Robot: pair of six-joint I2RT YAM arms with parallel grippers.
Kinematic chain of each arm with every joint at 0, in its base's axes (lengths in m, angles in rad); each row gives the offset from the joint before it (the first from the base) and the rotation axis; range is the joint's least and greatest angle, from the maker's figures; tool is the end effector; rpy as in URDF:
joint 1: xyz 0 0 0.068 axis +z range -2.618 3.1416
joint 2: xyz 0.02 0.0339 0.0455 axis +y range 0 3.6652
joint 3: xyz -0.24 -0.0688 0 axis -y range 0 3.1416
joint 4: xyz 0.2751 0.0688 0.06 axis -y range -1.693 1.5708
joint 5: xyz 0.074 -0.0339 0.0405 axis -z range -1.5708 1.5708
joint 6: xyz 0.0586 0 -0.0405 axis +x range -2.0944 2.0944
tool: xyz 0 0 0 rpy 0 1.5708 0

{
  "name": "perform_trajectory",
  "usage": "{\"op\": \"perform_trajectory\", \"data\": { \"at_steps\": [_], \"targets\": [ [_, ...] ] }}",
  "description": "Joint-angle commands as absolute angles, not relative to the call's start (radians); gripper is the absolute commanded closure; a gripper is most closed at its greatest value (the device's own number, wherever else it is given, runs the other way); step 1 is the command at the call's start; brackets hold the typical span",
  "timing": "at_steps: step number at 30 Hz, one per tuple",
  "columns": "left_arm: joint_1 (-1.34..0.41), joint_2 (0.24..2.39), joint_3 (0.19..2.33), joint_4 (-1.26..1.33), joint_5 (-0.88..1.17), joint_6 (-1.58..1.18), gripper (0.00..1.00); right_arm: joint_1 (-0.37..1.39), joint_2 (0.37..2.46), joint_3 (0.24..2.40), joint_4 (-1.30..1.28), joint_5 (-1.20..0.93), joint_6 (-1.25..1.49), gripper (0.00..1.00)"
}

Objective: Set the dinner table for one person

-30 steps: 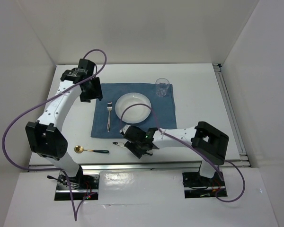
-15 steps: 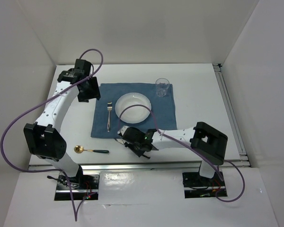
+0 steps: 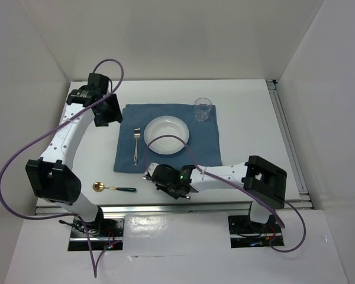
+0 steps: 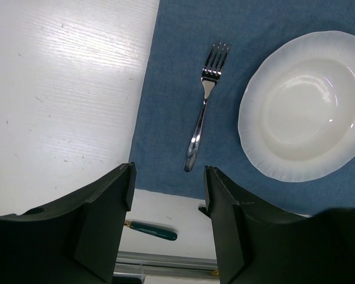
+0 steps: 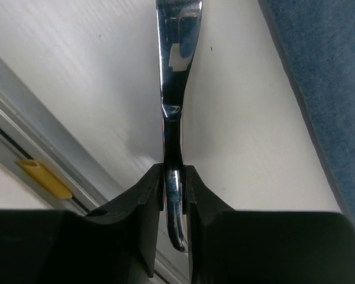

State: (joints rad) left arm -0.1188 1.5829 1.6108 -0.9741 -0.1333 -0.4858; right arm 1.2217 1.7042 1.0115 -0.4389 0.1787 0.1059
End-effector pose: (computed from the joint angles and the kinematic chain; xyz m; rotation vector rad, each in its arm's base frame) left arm 0.3718 -0.0365 0.3140 -0.5104 2.4542 -0.0812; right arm 0.1322 0.3328 0.1027 -1.3744 2.3038 0.1796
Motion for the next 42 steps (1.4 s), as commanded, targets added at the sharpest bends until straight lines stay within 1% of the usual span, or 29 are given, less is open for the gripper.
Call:
{"op": "perform_trajectory", "data": {
  "at_steps": [1, 7, 13, 20, 24, 27, 29, 31, 32, 37, 42],
  "targets": [
    [-0.112, 1.546, 1.598, -0.960, -0.120, -0.509, 0.34, 1.252, 1.649, 1.069, -0.503, 0.239, 0.061, 0.76],
    [-0.112, 1.537, 1.598, -0.960, -0.110, -0.509, 0.34, 1.270, 1.649, 1.069, -0.503, 0.317, 0.051, 0.77],
    [-0.094, 1.528, 1.589, -0.951, -0.101, -0.500, 0.34, 1.270, 1.602, 1.088, -0.503, 0.400, 0.051, 0.77],
    [-0.084, 1.528, 1.600, -0.951, -0.101, -0.500, 0.34, 1.210, 1.537, 1.176, -0.564, 0.413, 0.107, 0.77],
    [-0.075, 1.506, 1.600, -0.960, -0.101, -0.511, 0.34, 1.096, 1.487, 1.221, -0.607, 0.379, 0.181, 0.77],
    [-0.066, 1.496, 1.580, -0.950, -0.092, -0.520, 0.34, 0.947, 1.454, 1.233, -0.617, 0.330, 0.248, 0.77],
    [-0.057, 1.496, 1.571, -0.940, -0.092, -0.520, 0.34, 0.888, 1.454, 1.261, -0.629, 0.278, 0.287, 0.77],
    [-0.057, 1.496, 1.562, -0.940, -0.081, -0.520, 0.34, 0.829, 1.465, 1.270, -0.641, 0.268, 0.356, 0.77],
    [-0.057, 1.496, 1.562, -0.940, -0.081, -0.520, 0.34, 0.816, 1.480, 1.270, -0.653, 0.259, 0.377, 0.80],
    [-0.057, 1.496, 1.552, -0.931, -0.081, -0.520, 0.34, 0.723, 1.549, 1.270, -0.653, 0.238, 0.486, 0.80],
    [-0.048, 1.487, 1.506, -0.920, -0.092, -0.529, 0.32, 0.631, 1.604, 1.249, -0.595, 0.206, 0.502, 0.80]
  ]
}}
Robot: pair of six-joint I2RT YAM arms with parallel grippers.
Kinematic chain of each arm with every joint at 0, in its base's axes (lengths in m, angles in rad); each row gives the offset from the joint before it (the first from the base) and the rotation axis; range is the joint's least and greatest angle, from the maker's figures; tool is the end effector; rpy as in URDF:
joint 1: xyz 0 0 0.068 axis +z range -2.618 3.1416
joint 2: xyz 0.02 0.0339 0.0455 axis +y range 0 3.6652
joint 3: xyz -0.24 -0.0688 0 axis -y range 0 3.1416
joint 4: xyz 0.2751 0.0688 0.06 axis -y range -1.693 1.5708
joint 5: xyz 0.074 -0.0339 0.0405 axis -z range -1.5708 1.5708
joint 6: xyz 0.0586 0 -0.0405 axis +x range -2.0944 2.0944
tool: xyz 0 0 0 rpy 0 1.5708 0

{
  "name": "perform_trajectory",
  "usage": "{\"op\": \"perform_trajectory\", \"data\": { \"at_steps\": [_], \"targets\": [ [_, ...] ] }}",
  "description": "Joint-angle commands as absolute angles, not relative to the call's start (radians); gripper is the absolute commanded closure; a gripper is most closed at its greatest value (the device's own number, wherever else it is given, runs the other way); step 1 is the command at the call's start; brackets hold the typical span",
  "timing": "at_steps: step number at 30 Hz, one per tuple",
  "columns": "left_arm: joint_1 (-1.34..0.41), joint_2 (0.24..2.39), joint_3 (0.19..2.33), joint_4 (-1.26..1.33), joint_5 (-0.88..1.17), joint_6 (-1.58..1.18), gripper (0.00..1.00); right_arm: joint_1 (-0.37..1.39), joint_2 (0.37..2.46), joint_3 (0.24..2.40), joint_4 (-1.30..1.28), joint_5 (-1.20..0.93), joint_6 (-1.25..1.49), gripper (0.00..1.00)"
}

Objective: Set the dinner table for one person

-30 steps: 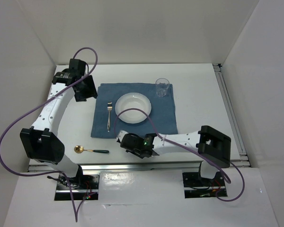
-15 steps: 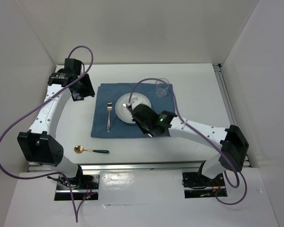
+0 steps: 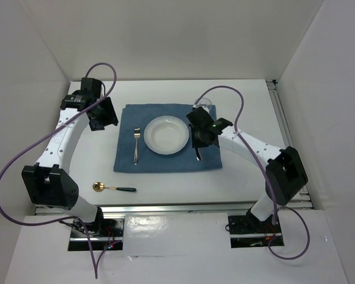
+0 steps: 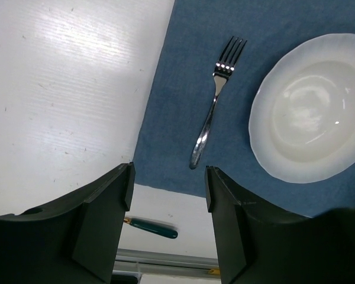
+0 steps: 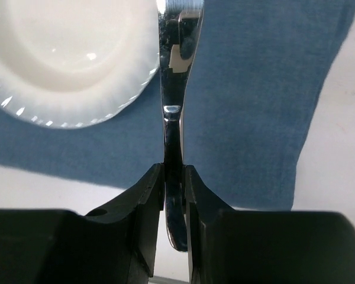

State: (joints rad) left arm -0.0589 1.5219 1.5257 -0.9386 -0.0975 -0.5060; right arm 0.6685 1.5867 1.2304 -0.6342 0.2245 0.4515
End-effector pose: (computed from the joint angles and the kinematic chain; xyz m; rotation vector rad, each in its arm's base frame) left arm 0.3614 -0.0156 0.3078 -0.5940 2.4313 -0.1123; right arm 0.3019 0.2219 0.2041 -0.1893 2.5245 0.1596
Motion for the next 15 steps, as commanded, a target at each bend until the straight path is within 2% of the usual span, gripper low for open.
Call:
{"op": "perform_trajectory", "data": {
  "at_steps": [1, 6, 12, 13, 14, 15],
  "targets": [
    [-0.048, 1.486, 1.493, -0.911, -0.092, -0.540, 0.32, 0.618, 1.624, 1.249, -0.568, 0.206, 0.502, 0.80],
    [-0.048, 1.486, 1.464, -0.911, -0.083, -0.558, 0.32, 0.543, 1.698, 1.249, -0.532, 0.147, 0.502, 0.80],
    [-0.048, 1.486, 1.445, -0.911, -0.083, -0.568, 0.32, 0.522, 1.819, 1.285, -0.555, 0.176, 0.557, 0.78],
    [-0.048, 1.477, 1.445, -0.911, -0.083, -0.568, 0.32, 0.522, 1.828, 1.285, -0.555, 0.190, 0.566, 0.75],
    [-0.048, 1.477, 1.445, -0.911, -0.083, -0.568, 0.32, 0.522, 1.844, 1.285, -0.543, 0.190, 0.566, 0.68],
    [-0.048, 1.477, 1.445, -0.920, -0.083, -0.568, 0.32, 0.522, 1.844, 1.285, -0.543, 0.199, 0.566, 0.43]
  ]
}}
